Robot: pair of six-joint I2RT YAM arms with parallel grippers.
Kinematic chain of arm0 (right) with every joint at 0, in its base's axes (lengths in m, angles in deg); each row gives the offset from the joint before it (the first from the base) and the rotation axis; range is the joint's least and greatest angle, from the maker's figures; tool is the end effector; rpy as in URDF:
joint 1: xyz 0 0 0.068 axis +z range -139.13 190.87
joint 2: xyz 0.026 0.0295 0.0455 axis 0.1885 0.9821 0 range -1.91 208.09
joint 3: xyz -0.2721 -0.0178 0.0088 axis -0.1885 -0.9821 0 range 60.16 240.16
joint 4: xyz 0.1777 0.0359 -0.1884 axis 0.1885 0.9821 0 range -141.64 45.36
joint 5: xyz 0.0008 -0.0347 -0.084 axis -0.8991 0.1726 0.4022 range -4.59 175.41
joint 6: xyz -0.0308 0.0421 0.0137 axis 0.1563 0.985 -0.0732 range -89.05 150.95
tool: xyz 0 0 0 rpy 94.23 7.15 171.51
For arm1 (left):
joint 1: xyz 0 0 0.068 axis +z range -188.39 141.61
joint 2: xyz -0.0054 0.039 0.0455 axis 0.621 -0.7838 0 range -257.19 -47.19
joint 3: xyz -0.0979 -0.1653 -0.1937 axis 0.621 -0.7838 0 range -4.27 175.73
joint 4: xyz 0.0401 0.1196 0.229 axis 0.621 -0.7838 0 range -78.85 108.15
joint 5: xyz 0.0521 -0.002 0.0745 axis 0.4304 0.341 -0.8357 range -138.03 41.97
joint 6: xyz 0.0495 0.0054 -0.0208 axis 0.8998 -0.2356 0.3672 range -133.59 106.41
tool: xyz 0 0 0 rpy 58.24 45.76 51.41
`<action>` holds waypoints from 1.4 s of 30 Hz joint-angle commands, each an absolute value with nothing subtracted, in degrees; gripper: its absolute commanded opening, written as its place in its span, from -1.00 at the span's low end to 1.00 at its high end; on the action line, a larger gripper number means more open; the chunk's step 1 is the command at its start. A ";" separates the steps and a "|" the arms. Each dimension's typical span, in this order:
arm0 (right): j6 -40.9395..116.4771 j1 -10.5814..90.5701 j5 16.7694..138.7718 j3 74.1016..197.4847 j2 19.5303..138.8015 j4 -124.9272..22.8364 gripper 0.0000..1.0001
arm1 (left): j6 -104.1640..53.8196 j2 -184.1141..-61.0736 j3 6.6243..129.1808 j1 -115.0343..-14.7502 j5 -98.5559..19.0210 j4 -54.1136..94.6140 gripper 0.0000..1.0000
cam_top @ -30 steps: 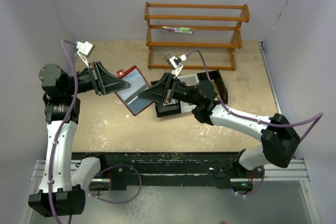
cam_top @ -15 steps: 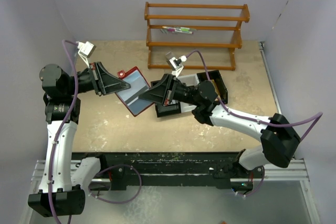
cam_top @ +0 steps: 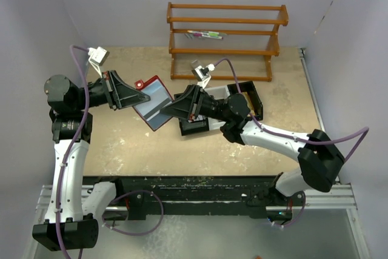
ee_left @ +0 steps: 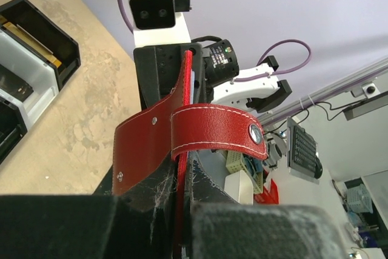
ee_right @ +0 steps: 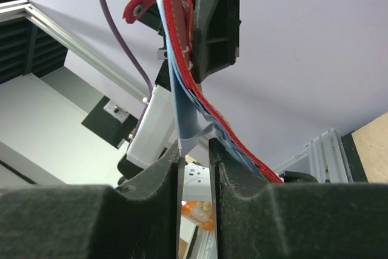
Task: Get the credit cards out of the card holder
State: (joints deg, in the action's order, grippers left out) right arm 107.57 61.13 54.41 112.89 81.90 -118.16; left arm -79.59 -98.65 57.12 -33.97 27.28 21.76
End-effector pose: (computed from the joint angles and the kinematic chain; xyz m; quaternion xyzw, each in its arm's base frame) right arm 0.1888 0.2558 0.3614 -0.1306 0.4842 0.8208 0.2733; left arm 0.1693 -0.0214 0.4407 0.1096 0.6770 -0.6431 0.3407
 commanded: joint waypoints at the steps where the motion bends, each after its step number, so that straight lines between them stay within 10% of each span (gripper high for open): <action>1: 108.47 61.31 55.17 115.01 81.92 -123.25 -0.64 | -81.91 -97.98 58.25 -34.00 27.11 25.18 -1.00; 5: 107.65 61.29 56.09 112.86 81.12 -123.24 -1.00 | -82.17 -98.00 58.18 -34.00 27.12 25.28 -1.00; 26: 106.23 61.12 53.08 106.07 76.45 -121.64 -1.00 | -81.64 -98.72 60.01 -34.00 27.62 25.21 -1.00; 32: 105.67 56.66 48.91 99.85 69.81 -116.92 -1.00 | -54.79 -102.57 69.64 -33.97 23.90 -1.73 -1.00; 42: 80.40 45.95 47.07 108.28 63.39 -62.70 -1.00 | -23.21 -105.59 79.95 -34.00 0.41 -27.28 -1.00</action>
